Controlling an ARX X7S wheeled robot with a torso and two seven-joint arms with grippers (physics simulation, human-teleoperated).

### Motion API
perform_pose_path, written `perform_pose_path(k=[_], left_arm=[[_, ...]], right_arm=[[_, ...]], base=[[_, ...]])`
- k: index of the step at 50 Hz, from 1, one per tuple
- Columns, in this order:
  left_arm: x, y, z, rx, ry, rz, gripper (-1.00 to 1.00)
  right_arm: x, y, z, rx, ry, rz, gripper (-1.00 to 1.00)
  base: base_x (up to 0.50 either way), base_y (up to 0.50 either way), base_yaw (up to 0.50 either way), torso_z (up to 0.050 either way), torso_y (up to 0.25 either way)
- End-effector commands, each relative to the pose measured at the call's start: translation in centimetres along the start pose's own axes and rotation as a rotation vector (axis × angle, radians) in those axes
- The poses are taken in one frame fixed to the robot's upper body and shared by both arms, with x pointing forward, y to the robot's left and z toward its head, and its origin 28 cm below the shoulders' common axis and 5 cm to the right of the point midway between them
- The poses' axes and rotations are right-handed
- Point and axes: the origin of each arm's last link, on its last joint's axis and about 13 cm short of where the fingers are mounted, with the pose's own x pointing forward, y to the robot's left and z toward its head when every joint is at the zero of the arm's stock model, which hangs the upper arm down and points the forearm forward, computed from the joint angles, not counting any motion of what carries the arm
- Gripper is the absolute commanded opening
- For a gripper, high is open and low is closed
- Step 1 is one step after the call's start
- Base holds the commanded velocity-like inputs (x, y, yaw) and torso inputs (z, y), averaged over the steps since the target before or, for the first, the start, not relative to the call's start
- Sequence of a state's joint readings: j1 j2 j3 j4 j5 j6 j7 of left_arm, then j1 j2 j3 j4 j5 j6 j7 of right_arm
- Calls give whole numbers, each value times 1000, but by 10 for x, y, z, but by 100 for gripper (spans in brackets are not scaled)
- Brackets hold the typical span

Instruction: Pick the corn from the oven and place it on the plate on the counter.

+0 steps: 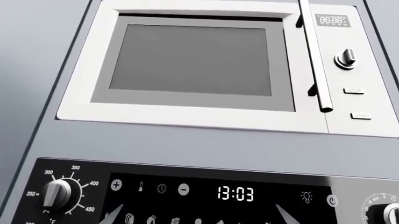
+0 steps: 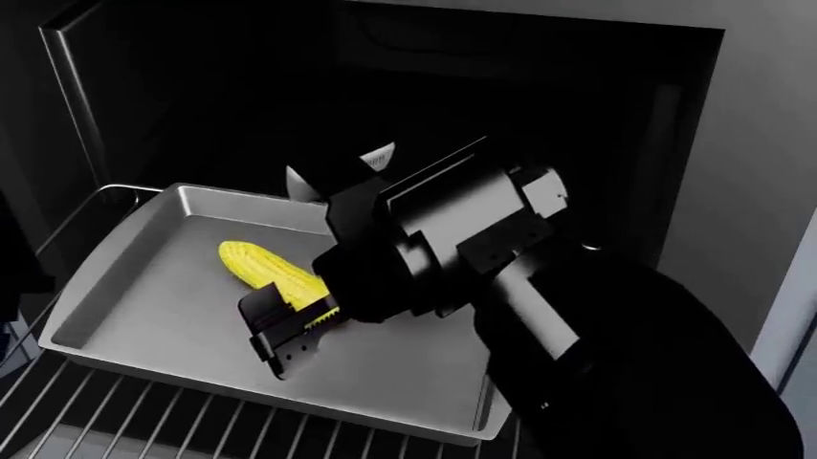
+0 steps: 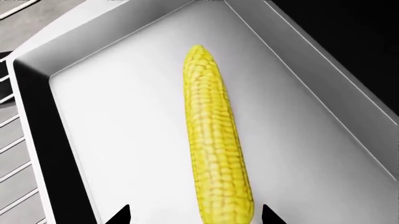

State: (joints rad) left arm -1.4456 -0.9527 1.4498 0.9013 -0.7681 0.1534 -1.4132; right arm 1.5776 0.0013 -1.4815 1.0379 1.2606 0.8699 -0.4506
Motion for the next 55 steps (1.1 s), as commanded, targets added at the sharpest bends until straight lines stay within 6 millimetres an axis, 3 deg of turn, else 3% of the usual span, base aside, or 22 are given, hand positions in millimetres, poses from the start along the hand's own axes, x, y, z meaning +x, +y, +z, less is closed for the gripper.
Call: perform_pose_path(k=[1, 14, 15, 44, 55], left_arm=[[-1, 0, -3, 3, 9, -1, 100], [0, 0, -4, 8, 12, -6, 100], [0, 0, -4, 8, 11, -6, 100], [0, -3, 0, 8, 1, -14, 100], [0, -7, 15, 9, -26, -27, 100]], right_arm=[[-1, -2, 0, 8, -3, 2, 100], [-2, -2, 1, 15, -13, 10, 100], [-2, -2, 1, 20, -19, 15, -100], [-7, 1, 11, 26, -93, 43, -100], [-26, 12, 16, 22, -175, 42, -100]], base=[[0, 0, 0, 0, 0], [0, 0, 0, 0, 0], [0, 0, 0, 0, 0], [0, 0, 0, 0, 0], [0, 0, 0, 0, 0]])
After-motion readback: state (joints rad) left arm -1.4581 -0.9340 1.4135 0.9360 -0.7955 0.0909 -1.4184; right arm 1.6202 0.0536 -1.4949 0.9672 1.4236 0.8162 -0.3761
